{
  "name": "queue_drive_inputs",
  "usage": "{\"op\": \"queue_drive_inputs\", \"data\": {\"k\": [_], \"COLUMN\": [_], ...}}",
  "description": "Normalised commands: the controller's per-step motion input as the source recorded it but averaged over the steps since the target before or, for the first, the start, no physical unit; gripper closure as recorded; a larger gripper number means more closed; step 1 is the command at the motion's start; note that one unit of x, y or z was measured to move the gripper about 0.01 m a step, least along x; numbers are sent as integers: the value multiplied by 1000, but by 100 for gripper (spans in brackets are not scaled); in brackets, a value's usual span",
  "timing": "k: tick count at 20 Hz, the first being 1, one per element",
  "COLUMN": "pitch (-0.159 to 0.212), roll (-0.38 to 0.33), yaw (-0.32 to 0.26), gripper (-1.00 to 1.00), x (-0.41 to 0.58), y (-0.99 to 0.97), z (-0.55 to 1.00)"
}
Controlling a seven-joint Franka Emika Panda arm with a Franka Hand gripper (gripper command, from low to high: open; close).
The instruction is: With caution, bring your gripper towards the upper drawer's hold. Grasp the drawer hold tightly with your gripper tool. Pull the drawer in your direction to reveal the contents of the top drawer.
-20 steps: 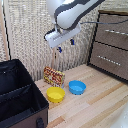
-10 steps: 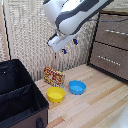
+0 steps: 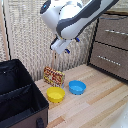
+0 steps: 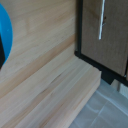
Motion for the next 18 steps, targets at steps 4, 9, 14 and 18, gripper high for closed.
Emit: {"op": "queue_drive_inputs", "data": {"k": [4,9,14,18], "pitch": [34,32,31,18], "roll": [-343,-334,-193,-145], "yaw": [0,0,-3,-8], "gripper": [-100,-100,-100,-100], "x": [619,505,-15,-133], "y": [48,1,-461,-609], "z": [226,251,538,562]}}
